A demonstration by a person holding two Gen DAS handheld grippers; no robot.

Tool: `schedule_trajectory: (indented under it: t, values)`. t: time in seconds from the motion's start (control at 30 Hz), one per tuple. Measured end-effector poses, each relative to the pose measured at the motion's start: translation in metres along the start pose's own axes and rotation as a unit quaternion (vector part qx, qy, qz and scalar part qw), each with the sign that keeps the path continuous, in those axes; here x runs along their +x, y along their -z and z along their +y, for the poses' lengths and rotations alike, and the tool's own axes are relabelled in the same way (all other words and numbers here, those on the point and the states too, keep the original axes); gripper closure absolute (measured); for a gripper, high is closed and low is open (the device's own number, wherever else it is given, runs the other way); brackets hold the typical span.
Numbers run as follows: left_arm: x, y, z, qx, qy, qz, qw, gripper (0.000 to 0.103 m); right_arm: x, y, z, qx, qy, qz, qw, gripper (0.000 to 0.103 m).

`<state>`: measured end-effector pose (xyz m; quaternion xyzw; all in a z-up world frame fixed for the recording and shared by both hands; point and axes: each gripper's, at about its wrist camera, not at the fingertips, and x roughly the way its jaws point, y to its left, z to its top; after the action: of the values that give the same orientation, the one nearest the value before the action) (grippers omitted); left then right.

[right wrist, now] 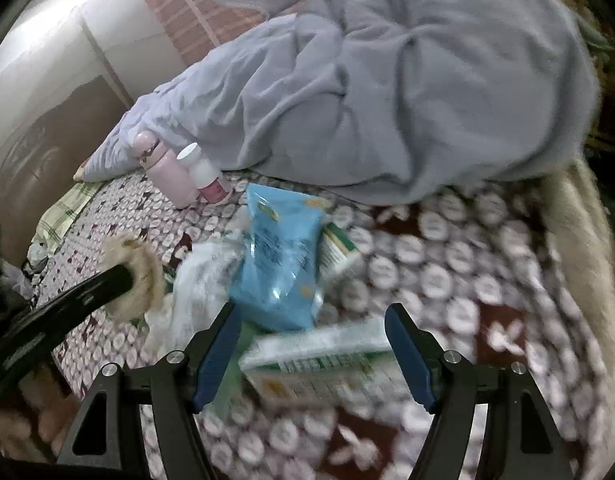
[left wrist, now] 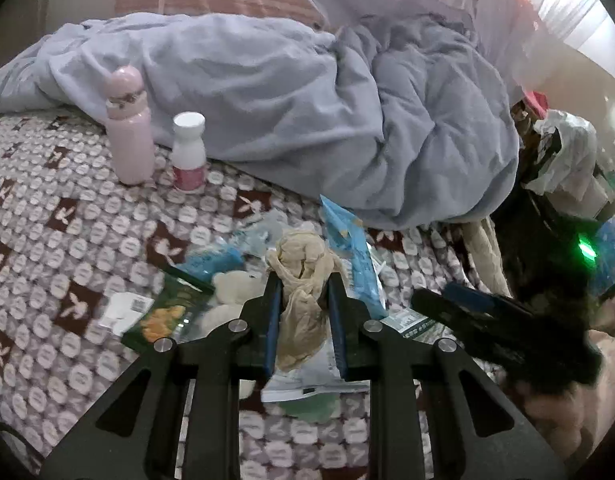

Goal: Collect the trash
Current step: 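Grasp the crumpled tissue with the left gripper while the right grasps the blue snack bag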

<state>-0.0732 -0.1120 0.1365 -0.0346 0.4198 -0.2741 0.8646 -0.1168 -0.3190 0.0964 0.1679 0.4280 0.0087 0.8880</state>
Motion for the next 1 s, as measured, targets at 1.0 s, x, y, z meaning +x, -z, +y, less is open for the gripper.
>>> schedule_trajectory:
  t: [1.0]
  values:
    - [-0.007, 0.021, -0.036, 0.031, 0.018, 0.003, 0.9994, 0.083, -0.03, 0.004, -0.004, 0.002, -0.029, -0.049, 0.998, 0.054]
